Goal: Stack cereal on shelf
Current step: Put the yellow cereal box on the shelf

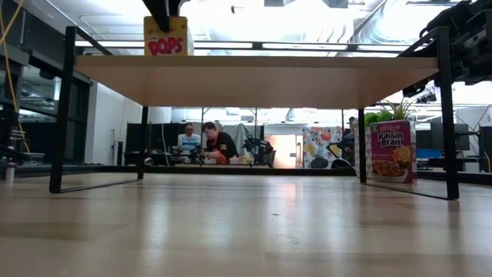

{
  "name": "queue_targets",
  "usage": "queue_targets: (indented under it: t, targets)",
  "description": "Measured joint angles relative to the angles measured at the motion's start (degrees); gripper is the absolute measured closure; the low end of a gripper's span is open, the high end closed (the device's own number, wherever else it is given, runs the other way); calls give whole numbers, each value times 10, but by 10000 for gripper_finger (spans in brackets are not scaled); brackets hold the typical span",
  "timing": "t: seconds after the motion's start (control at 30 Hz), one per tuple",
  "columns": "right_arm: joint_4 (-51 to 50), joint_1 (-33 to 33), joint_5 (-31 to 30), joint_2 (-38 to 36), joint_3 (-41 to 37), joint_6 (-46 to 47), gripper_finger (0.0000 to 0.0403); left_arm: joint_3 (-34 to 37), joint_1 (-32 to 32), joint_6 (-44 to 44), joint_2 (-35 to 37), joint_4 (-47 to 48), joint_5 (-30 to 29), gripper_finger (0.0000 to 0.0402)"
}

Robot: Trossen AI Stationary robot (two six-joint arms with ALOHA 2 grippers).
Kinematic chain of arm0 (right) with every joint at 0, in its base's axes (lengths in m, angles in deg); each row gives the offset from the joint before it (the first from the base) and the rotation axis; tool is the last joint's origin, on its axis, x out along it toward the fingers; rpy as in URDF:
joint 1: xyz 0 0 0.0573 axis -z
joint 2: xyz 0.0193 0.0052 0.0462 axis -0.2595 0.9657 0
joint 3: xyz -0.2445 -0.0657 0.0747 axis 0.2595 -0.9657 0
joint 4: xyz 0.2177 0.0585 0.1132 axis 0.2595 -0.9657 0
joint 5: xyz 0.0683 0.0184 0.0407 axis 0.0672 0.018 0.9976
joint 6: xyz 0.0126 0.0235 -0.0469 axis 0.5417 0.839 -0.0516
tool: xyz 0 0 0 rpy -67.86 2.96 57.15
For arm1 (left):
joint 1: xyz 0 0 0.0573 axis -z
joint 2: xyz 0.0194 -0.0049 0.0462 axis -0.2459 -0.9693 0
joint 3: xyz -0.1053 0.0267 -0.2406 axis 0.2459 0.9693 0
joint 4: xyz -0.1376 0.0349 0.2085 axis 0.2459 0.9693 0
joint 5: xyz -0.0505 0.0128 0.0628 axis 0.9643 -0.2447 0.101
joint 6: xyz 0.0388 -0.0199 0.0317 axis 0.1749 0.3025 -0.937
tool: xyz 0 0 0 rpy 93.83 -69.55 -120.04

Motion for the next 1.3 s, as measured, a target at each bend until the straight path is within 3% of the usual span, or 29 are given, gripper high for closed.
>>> queue_targets:
  t: [0.23, 1.3]
  targets:
    - [0, 0, 0, 0, 0, 0, 402, -33, -16, 0, 0, 0, -1, 188]
    - [0, 0, 0, 0, 0, 0, 402, -34, -29, -5, 4, 0, 33, 188]
